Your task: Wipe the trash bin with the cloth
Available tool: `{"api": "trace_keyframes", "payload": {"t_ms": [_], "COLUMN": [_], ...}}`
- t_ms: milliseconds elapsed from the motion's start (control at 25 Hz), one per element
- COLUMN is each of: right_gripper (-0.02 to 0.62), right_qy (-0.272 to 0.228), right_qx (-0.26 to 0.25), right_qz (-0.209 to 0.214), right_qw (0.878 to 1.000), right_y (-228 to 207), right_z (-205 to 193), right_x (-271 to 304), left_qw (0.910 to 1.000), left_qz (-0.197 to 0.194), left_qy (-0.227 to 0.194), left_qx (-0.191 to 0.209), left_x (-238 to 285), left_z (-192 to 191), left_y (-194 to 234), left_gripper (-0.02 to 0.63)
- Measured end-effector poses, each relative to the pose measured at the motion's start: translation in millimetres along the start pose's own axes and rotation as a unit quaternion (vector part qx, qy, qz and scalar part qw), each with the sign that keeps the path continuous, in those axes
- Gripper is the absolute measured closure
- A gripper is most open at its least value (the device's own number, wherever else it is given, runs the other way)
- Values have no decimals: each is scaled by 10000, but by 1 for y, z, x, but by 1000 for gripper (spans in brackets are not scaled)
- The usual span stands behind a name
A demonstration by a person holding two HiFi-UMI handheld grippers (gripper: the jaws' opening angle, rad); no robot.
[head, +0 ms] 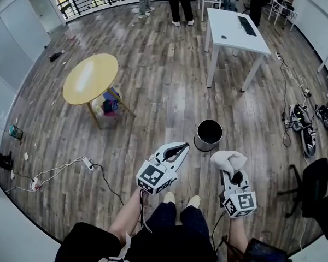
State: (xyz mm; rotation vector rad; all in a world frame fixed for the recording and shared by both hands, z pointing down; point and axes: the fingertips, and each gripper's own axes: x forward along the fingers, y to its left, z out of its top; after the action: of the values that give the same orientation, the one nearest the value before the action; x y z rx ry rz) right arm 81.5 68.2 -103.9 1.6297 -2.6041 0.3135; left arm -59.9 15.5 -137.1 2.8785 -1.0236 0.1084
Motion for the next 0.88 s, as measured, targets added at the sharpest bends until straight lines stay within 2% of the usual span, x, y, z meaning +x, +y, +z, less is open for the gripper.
{"api": "trace_keyframes", "payload": {"t_ms": [440,880], "right_gripper": [511,512], "right_qy": [76,48], "right_qx": [102,61], "right_qz": [-56,-98], "right_qw": [9999,9999], "right_y": [12,15], "right_z": [24,23], "right_x": [-27,-32], "left_qw": [9999,9999], "left_qz": [91,33], "left_qy": [-96,-99], "left_qx": [8,-17], "left_x": [-20,-18], "left_z": [30,33], "left_y": [-5,-10], "left_gripper": [606,606]}}
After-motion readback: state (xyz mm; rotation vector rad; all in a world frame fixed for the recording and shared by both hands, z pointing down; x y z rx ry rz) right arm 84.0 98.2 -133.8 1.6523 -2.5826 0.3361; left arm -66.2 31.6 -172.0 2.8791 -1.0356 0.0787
